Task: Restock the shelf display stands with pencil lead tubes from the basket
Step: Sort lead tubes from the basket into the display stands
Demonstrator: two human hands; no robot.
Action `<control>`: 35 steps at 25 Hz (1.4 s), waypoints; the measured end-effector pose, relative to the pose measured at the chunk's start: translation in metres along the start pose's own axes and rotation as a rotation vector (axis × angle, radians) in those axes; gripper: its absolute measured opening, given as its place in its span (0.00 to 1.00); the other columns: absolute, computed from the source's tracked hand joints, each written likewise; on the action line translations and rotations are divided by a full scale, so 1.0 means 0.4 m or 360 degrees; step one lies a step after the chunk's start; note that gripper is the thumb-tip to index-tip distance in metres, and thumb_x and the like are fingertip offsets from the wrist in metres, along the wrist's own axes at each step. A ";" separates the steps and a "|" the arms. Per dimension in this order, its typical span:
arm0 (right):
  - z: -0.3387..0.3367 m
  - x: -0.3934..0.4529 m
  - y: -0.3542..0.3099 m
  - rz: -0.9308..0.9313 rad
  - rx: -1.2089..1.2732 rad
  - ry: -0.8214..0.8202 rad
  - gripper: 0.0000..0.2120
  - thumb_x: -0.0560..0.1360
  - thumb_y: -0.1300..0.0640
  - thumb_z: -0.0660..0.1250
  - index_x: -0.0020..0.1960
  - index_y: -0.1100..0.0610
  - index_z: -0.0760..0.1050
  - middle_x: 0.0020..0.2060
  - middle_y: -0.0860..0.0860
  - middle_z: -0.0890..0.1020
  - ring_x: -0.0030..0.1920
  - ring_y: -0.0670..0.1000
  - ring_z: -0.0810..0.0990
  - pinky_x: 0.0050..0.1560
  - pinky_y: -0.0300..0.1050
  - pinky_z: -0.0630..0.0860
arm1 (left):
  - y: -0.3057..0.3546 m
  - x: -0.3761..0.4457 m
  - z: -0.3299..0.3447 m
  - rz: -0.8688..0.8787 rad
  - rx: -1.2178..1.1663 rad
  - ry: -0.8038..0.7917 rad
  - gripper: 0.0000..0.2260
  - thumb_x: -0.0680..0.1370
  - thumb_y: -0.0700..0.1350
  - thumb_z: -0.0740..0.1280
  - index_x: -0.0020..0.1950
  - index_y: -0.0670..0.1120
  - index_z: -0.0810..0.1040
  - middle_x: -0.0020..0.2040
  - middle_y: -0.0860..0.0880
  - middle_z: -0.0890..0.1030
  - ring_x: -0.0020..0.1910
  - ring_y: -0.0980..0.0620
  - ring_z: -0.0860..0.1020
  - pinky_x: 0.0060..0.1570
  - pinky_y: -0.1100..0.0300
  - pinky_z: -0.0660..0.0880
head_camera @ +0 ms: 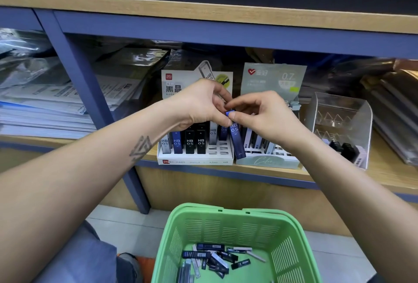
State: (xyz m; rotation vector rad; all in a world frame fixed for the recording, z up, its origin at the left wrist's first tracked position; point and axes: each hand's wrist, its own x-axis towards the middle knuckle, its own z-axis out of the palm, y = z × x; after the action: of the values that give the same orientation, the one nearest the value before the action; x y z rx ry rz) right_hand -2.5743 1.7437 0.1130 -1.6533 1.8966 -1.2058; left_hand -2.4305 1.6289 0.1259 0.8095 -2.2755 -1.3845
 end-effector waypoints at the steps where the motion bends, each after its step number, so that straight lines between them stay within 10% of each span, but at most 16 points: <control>1: 0.000 0.006 0.000 0.0036 0.0009 0.0001 0.08 0.76 0.62 0.74 0.54 0.56 0.85 0.45 0.56 0.86 0.46 0.54 0.85 0.55 0.54 0.81 | 0.000 0.001 -0.001 -0.0007 0.0011 -0.0002 0.18 0.67 0.26 0.76 0.53 0.40 0.79 0.41 0.36 0.83 0.39 0.47 0.81 0.46 0.57 0.78; 12: 0.010 0.006 0.004 0.0242 0.0202 -0.0244 0.22 0.73 0.69 0.74 0.64 0.58 0.75 0.43 0.56 0.84 0.37 0.49 0.81 0.45 0.44 0.78 | -0.011 -0.001 -0.048 -0.0080 -0.0340 0.0163 0.19 0.69 0.25 0.74 0.58 0.34 0.79 0.40 0.40 0.82 0.39 0.45 0.83 0.42 0.58 0.83; 20: 0.011 0.035 -0.001 -0.0068 -0.0279 0.0031 0.08 0.74 0.60 0.76 0.52 0.54 0.84 0.43 0.50 0.85 0.43 0.49 0.82 0.48 0.41 0.79 | -0.017 0.017 -0.034 0.0143 0.0069 0.0038 0.23 0.68 0.30 0.78 0.60 0.41 0.77 0.47 0.41 0.85 0.43 0.50 0.85 0.48 0.57 0.83; 27: 0.046 0.037 0.017 -0.0254 -0.0935 0.0020 0.08 0.76 0.58 0.73 0.54 0.52 0.81 0.44 0.51 0.84 0.47 0.57 0.82 0.49 0.54 0.80 | -0.079 0.037 -0.071 0.0427 0.1523 -0.0019 0.17 0.81 0.47 0.67 0.70 0.50 0.78 0.68 0.51 0.79 0.67 0.47 0.76 0.67 0.55 0.71; 35: 0.054 0.052 0.028 -0.0133 -0.0906 -0.0130 0.04 0.74 0.60 0.75 0.48 0.53 0.82 0.42 0.51 0.84 0.46 0.56 0.81 0.49 0.55 0.80 | -0.121 0.035 -0.081 0.0402 0.1702 -0.0311 0.19 0.84 0.48 0.59 0.75 0.50 0.72 0.73 0.48 0.75 0.70 0.44 0.73 0.67 0.49 0.71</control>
State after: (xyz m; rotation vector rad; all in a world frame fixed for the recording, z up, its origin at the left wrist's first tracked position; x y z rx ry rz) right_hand -2.5709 1.7158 0.0974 -2.0333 2.2730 -0.6346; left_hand -2.4091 1.5806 0.0978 0.6042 -3.1033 -0.0388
